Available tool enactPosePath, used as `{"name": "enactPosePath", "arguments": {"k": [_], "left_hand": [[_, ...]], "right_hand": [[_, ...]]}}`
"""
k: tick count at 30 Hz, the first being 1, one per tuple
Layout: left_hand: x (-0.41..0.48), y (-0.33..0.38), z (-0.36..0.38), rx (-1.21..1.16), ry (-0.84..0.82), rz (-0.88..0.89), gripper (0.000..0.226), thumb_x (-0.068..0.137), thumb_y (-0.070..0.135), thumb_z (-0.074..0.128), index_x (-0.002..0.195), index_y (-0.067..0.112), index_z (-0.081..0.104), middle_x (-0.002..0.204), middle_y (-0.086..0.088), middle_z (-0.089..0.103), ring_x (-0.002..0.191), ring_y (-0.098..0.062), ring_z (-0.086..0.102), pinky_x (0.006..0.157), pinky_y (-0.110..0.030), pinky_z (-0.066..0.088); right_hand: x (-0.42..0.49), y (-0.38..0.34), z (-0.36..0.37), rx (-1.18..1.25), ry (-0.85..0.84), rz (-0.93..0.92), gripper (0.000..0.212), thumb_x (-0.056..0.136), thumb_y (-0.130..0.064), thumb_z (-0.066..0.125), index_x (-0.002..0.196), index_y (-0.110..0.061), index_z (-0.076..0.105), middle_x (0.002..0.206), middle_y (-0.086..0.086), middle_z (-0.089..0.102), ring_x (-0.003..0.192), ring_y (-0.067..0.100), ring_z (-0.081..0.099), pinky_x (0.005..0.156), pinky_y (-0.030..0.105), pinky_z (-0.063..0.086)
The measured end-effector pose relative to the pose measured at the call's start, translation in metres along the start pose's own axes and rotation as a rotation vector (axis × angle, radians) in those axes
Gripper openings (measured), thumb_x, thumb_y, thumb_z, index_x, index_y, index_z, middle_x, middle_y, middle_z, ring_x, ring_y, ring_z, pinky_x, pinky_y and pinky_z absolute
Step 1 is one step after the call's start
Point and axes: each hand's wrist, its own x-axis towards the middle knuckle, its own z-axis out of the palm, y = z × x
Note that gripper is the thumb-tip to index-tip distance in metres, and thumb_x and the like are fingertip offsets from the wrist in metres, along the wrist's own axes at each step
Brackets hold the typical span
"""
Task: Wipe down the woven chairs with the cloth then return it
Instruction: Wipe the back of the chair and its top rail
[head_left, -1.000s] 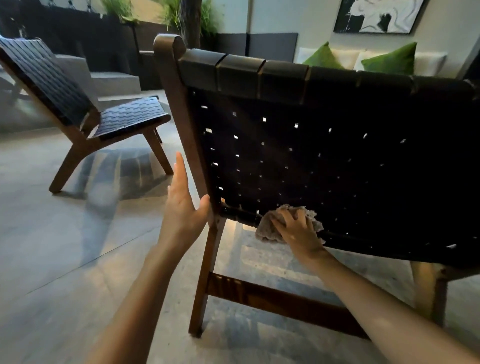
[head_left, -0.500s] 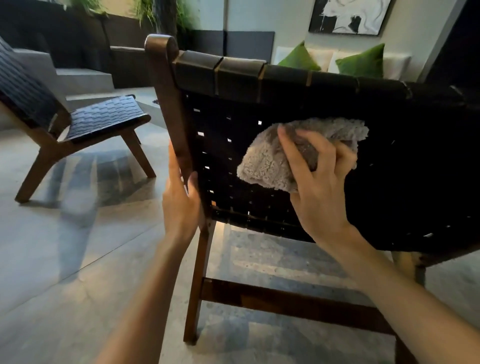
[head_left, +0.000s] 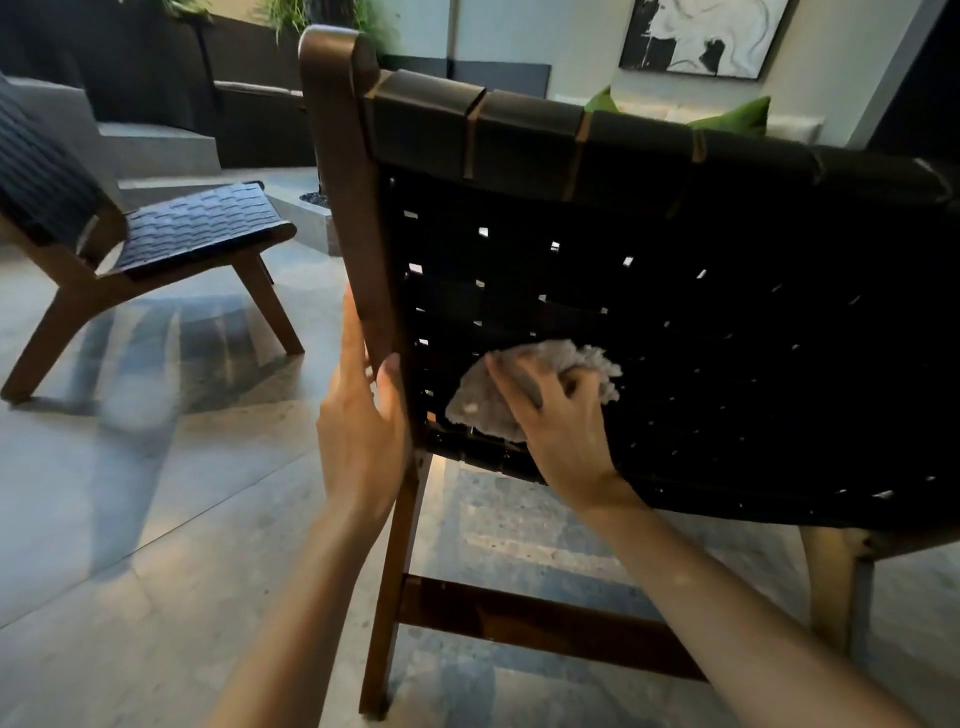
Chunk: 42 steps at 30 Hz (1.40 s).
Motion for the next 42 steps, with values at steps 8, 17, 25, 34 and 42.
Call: {"name": "enactPosePath", "arguments": {"k": [8, 17, 25, 34, 42], "left_hand": [[0.001, -0.003, -0.004, -0.009, -0.035, 0.024, 0.062, 0.098, 0.022, 0.047, 0.139, 0.041, 0.005, 0.133, 0.018, 0.036, 0.119, -0.020, 0.054, 0.088, -0.026, 0.041], [0.005, -0.004, -0.014, -0.090, -0.140, -0.006, 0.072, 0.096, 0.009, 0.053, 0.141, 0.042, 0.008, 0.126, 0.017, 0.043, 0.112, -0.003, 0.047, 0.094, -0.026, 0.043], [0.012, -0.015, -0.018, -0.116, -0.145, -0.017, 0.061, 0.097, 0.011, 0.048, 0.145, 0.038, 0.023, 0.117, 0.009, 0.054, 0.103, -0.005, 0.058, 0.078, -0.007, 0.045], [0.021, -0.027, -0.027, -0.143, -0.310, -0.006, 0.086, 0.093, -0.007, 0.044, 0.130, 0.061, 0.004, 0.119, 0.011, 0.047, 0.092, 0.017, 0.050, 0.076, 0.004, 0.040], [0.013, -0.031, -0.029, -0.173, -0.394, 0.055, 0.094, 0.091, -0.002, 0.052, 0.136, 0.062, -0.001, 0.120, 0.055, 0.029, 0.116, 0.028, 0.027, 0.090, -0.004, 0.039]], "right_hand": [[-0.051, -0.029, 0.036, -0.054, -0.419, -0.004, 0.082, 0.061, -0.015, 0.087, 0.135, -0.021, 0.054, 0.129, 0.010, 0.031, 0.081, 0.028, 0.059, 0.072, 0.038, 0.057], [-0.018, -0.023, -0.021, 0.256, -0.104, -0.072, 0.045, 0.079, -0.018, 0.072, 0.120, -0.024, 0.054, 0.131, 0.009, 0.049, 0.109, 0.027, 0.041, 0.079, 0.041, 0.057], [0.088, -0.023, -0.073, 0.314, 0.552, 0.028, 0.033, 0.081, -0.012, 0.078, 0.108, -0.012, 0.058, 0.120, 0.009, 0.061, 0.097, 0.028, 0.055, 0.091, 0.019, 0.038], [0.108, -0.058, -0.041, 0.374, 0.386, 0.182, 0.037, 0.102, -0.022, 0.039, 0.130, -0.006, 0.057, 0.136, 0.014, 0.054, 0.117, 0.030, 0.033, 0.106, 0.028, 0.029], [0.082, -0.068, -0.006, 0.356, 0.274, 0.224, 0.064, 0.085, 0.002, 0.056, 0.143, -0.012, 0.032, 0.145, 0.003, 0.041, 0.090, 0.024, 0.034, 0.069, 0.027, 0.044]]}}
